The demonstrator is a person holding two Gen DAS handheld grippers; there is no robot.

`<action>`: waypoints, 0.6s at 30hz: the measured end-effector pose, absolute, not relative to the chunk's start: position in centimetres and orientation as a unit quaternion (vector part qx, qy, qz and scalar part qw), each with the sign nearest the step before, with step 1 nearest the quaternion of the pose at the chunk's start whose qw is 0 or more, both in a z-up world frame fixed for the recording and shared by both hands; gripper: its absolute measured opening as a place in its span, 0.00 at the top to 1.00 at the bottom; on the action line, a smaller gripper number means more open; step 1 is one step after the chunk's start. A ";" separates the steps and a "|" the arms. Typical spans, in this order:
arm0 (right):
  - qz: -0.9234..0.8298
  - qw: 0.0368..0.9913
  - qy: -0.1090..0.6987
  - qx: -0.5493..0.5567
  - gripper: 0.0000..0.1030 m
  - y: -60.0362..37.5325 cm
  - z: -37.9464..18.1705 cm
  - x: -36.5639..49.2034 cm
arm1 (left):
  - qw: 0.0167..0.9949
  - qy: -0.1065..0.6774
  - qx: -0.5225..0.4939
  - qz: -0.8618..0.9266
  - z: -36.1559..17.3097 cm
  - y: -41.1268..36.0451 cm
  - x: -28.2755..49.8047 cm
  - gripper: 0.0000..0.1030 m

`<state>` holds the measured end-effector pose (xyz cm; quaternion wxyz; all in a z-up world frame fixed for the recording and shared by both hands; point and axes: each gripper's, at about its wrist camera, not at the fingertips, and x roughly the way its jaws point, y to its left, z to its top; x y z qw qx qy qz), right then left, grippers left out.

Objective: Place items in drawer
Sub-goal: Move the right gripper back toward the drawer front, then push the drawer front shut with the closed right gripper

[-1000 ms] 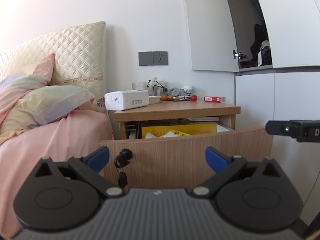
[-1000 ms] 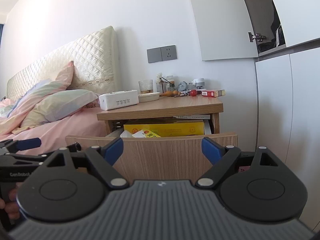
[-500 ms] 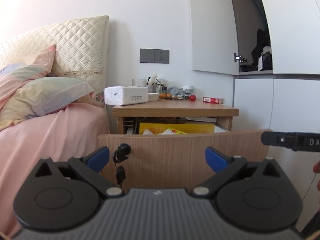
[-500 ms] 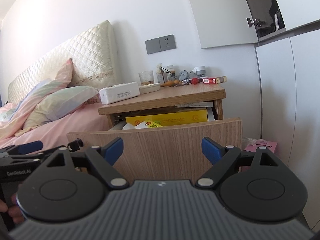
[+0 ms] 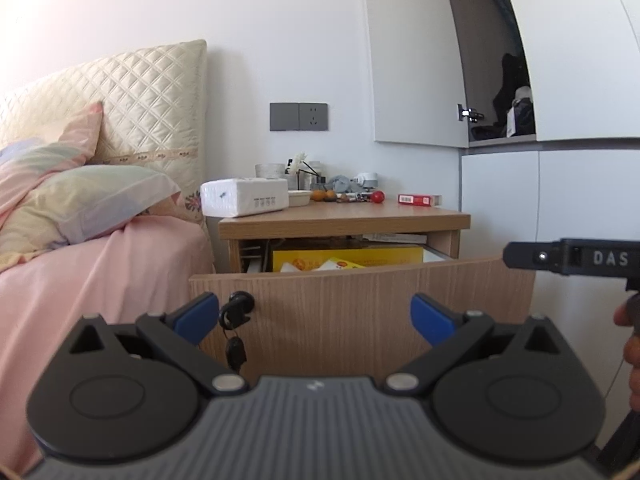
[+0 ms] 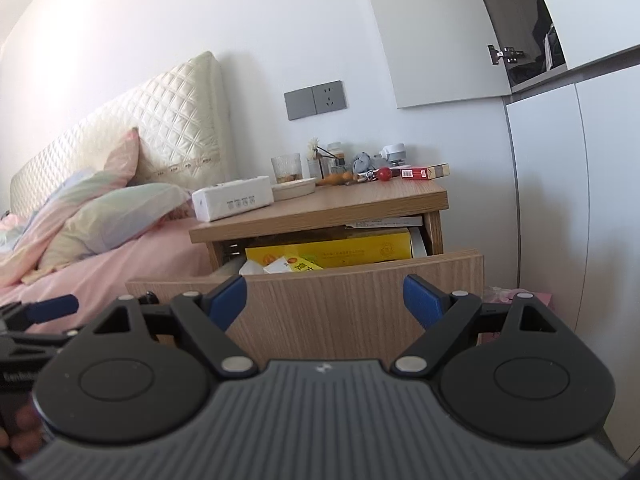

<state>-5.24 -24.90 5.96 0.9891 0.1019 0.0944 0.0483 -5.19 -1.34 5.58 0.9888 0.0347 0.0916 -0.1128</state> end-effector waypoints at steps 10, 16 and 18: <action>0.014 0.988 0.107 0.106 0.62 -24.5 5.9 -4.1 | 0.989 0.098 0.021 -0.105 6.0 -1.6 -3.4 0.25; 0.008 0.987 0.127 0.100 0.80 -24.4 5.7 -2.6 | 0.988 0.122 0.030 -0.084 6.3 -2.1 -1.5 0.62; 0.011 0.987 0.124 0.097 0.81 -24.4 5.9 -2.2 | 0.988 0.131 0.029 -0.082 6.1 -2.3 -0.8 0.64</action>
